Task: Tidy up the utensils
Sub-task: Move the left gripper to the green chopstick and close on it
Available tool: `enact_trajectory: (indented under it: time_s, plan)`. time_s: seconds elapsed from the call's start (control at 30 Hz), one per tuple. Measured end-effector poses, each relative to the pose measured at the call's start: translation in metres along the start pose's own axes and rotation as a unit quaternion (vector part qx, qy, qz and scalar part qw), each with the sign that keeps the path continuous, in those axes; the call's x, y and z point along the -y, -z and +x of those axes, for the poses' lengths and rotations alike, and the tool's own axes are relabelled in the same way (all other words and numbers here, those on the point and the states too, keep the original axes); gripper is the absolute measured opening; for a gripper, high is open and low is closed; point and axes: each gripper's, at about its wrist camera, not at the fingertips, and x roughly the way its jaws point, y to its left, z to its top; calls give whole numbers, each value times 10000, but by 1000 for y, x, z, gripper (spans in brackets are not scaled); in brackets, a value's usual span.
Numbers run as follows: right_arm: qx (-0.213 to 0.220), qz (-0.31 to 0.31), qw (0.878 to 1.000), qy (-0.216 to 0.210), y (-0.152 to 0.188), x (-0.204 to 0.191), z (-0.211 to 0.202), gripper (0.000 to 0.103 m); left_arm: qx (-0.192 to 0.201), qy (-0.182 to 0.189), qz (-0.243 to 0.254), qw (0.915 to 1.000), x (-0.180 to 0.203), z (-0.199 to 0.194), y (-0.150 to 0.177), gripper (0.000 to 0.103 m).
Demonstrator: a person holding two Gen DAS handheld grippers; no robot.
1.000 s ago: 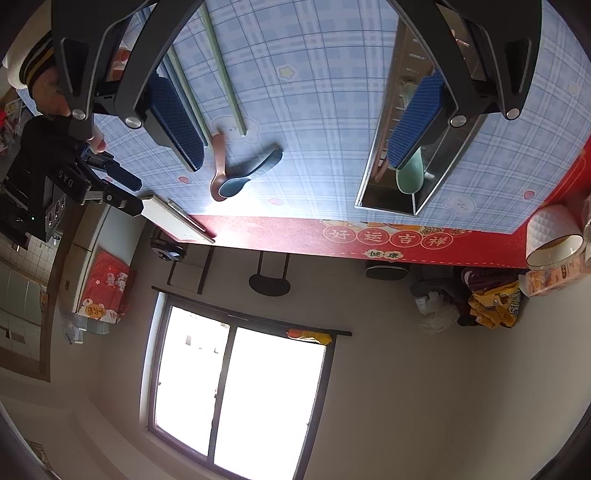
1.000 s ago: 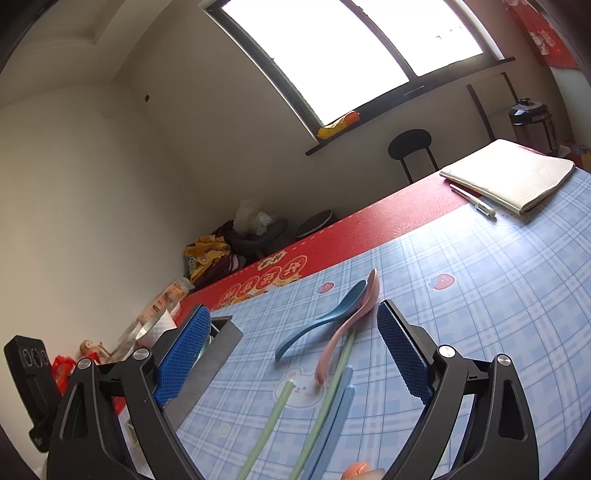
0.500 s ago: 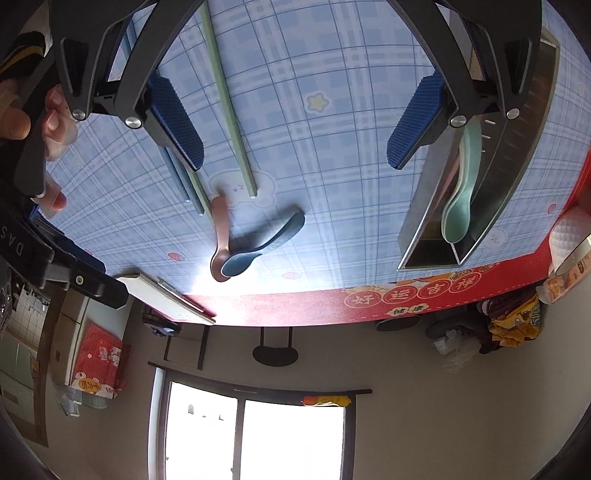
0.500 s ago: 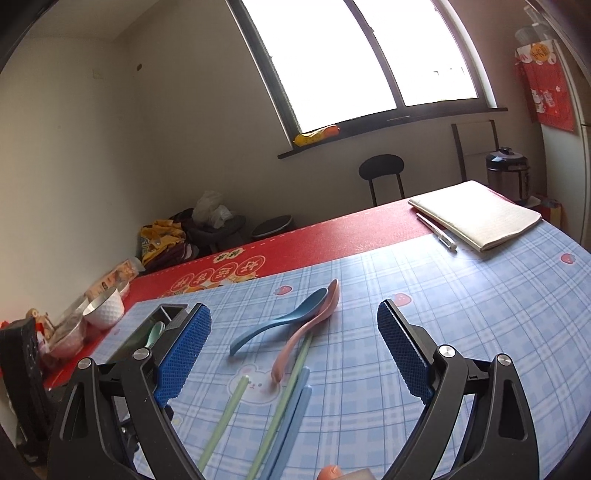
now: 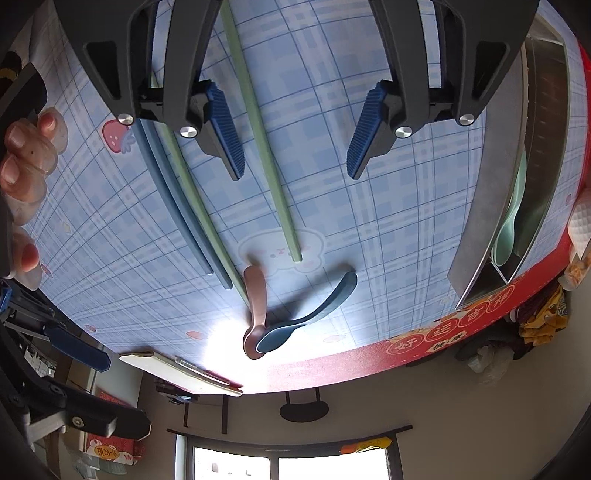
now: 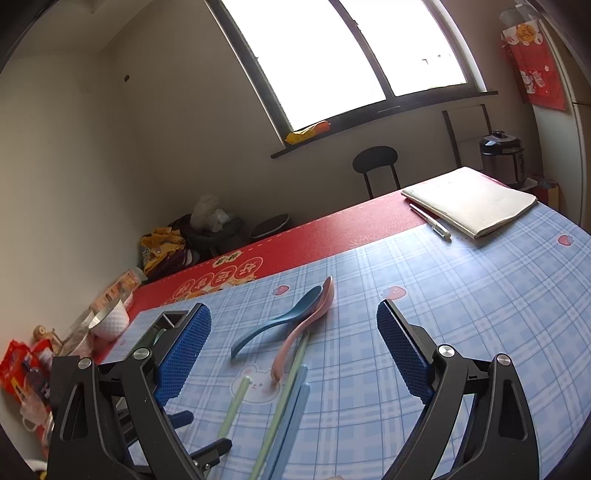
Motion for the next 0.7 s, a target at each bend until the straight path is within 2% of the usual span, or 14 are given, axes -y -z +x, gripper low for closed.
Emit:
enact_trajectory:
  time_s: [0.23,0.33,0.5,0.63,0.7]
  plan:
    - [-25,-21,10000,-29,1,-3,-1,88,-12,126,27,9999,0,2,-1,50]
    - [-32,-1,10000,-40,0,-3,-1,88,39,217,109,9997,4,0,1,40]
    - [-54,85,9999,-70,1,-1,-1,88,155,140,351,9992,16,-5,6,26]
    - [-62,100,9999,-58,2,-1,0,88,165,344,366,9986,14,-5,7,18]
    - [-47,114,9999,-3,3,0,0,88,172,450,347,9982,13,-6,7,10]
